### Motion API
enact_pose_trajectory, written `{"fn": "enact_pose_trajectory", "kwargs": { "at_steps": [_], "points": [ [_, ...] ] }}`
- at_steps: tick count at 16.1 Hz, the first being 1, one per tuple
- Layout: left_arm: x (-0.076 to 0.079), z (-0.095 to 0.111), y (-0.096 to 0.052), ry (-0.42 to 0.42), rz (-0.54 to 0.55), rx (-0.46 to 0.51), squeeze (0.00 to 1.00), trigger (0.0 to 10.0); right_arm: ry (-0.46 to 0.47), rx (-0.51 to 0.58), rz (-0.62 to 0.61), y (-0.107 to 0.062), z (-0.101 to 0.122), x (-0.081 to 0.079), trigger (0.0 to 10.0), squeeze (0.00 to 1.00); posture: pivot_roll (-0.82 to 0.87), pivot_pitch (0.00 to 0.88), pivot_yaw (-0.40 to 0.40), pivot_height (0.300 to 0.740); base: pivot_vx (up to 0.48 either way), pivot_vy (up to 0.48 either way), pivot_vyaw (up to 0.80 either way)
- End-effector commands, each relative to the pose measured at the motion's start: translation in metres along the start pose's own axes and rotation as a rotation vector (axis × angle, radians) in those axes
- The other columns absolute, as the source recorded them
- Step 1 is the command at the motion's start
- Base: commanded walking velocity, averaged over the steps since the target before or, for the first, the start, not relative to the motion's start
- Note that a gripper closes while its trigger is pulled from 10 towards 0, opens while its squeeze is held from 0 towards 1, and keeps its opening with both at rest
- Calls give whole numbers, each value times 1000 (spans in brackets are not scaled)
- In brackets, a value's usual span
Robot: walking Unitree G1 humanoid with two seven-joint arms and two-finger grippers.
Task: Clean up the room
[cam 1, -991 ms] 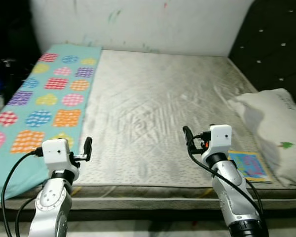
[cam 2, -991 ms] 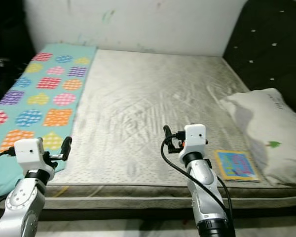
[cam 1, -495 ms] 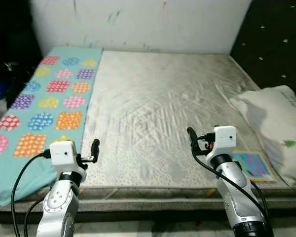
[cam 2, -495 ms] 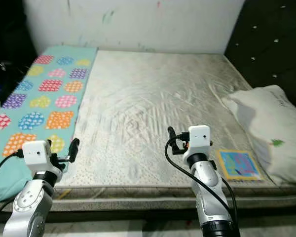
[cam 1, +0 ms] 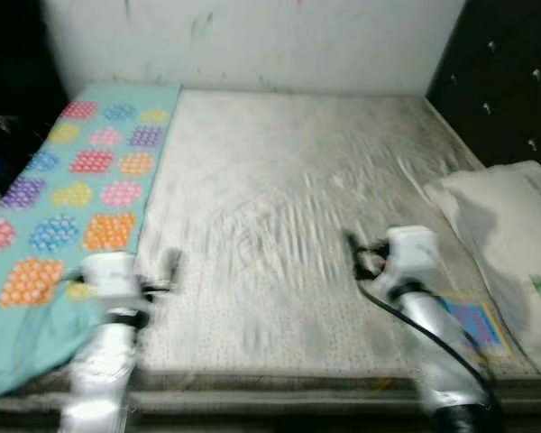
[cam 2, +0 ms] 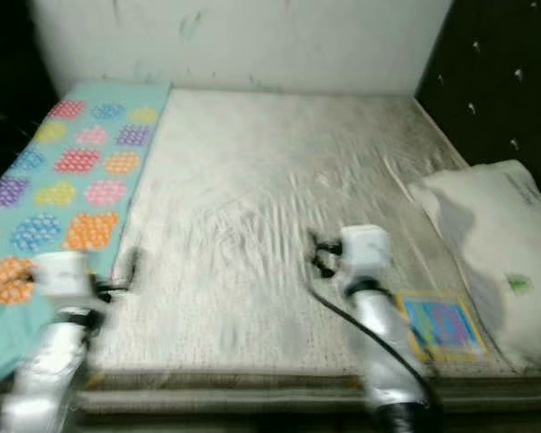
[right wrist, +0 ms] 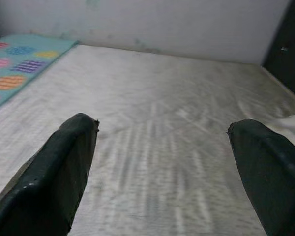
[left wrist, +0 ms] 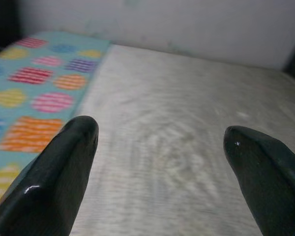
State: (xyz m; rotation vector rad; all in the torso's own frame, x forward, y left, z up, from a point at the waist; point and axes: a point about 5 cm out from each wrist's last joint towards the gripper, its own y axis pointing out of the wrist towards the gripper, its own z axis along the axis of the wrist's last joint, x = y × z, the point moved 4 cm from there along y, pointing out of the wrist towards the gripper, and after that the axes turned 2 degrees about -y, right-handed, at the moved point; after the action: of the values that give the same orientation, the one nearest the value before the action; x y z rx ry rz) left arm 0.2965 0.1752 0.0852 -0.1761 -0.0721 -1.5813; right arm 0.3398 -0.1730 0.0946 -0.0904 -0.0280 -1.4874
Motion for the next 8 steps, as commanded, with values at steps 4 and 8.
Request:
{"fn": "enact_pose_trajectory", "kwargs": {
  "at_steps": [4,8],
  "points": [
    [-15,1,-1,21,56,-9,0,10000,16,24,23,4,7,-10,10000,0,-82,12,-31,740,0,0,0],
    [-15,0,0,14,50,-13,0,10000,32,17,14,4,6,-9,10000,0,-83,14,-31,740,0,71,-109]
  ]
}}
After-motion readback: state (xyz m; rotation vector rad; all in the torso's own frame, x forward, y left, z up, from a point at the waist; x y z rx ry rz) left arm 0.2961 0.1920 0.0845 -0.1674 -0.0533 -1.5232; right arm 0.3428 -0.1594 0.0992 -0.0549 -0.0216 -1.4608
